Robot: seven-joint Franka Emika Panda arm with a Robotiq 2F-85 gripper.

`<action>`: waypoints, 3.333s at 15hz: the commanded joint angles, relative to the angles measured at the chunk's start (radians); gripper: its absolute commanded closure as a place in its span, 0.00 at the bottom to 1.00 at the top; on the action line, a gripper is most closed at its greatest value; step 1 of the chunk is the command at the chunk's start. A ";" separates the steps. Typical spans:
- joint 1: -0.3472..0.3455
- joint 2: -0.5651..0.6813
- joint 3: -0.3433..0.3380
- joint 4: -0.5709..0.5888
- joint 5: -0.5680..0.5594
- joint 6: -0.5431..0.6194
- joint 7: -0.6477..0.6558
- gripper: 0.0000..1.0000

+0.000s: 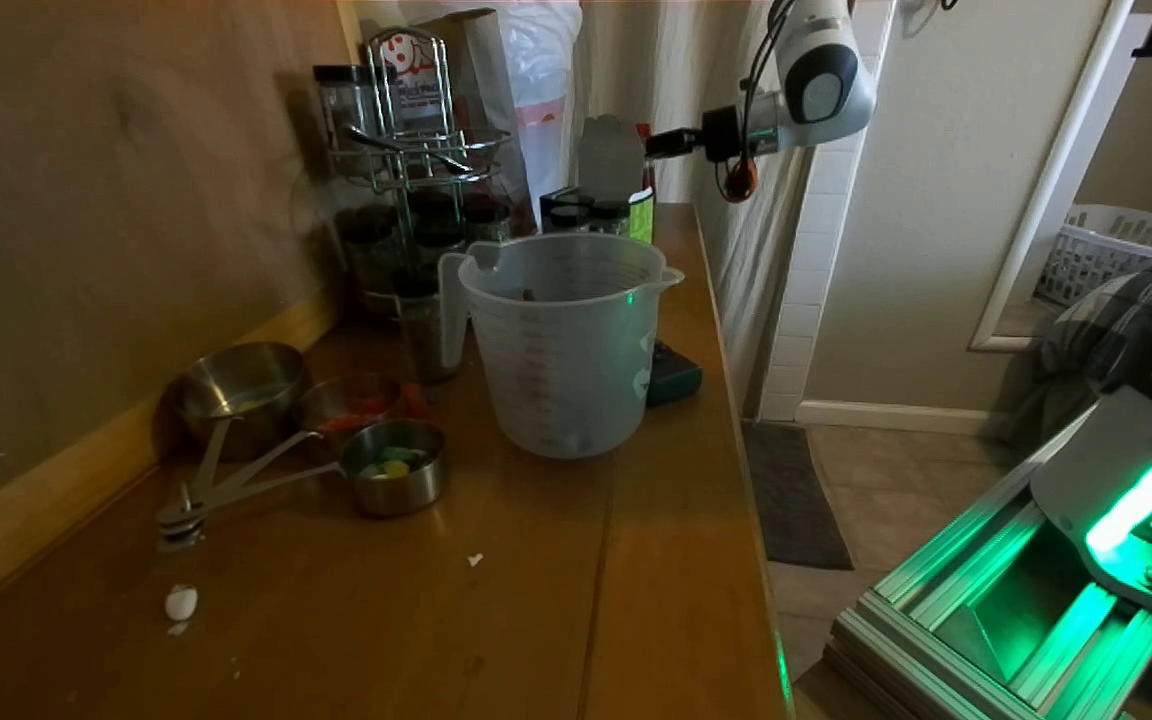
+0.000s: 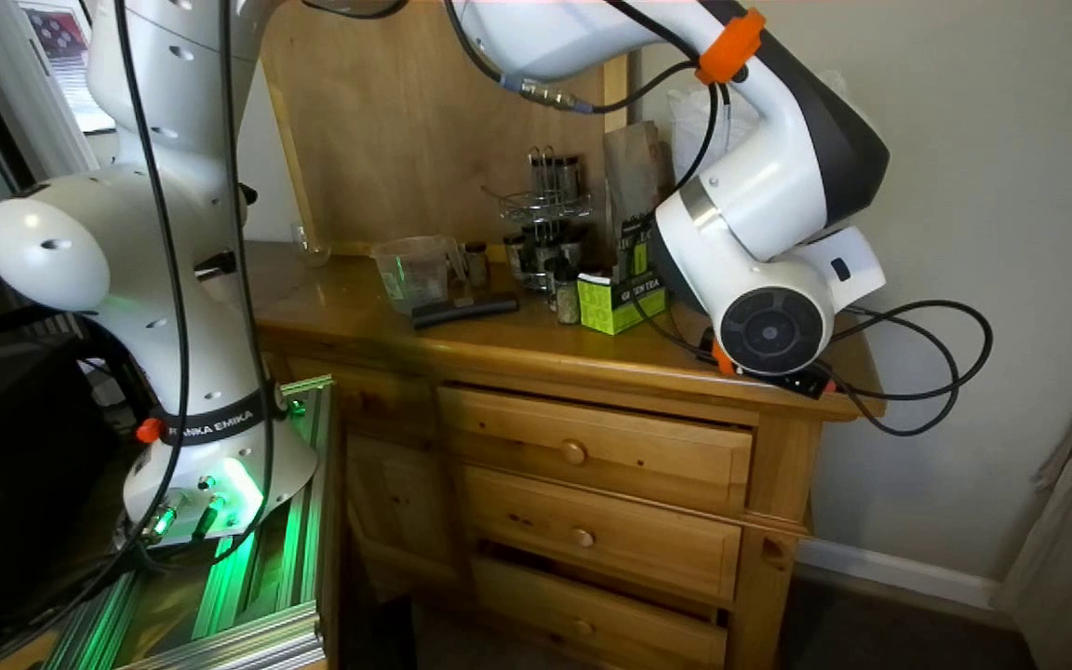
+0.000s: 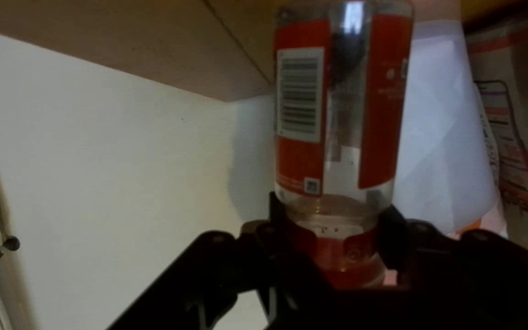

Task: Put the bottle upright

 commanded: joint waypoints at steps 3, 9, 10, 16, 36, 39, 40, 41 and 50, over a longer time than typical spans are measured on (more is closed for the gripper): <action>0.026 0.023 -0.039 0.009 0.011 -0.033 0.001 0.53; 0.023 0.018 -0.040 0.005 0.033 -0.035 -0.016 0.78; 0.025 0.016 -0.041 0.002 0.044 -0.029 -0.023 0.78; 0.022 0.018 -0.039 0.007 0.058 -0.054 -0.050 0.78; 0.035 0.026 -0.049 0.016 0.073 -0.056 -0.043 0.00; 0.032 0.007 -0.053 -0.003 0.072 -0.064 -0.062 0.00; 0.031 -0.003 -0.055 -0.014 0.072 -0.072 -0.074 0.00; 0.030 -0.016 -0.057 -0.027 0.075 -0.077 -0.091 0.00; 0.039 -0.129 -0.091 -0.124 0.036 -0.197 -0.252 0.00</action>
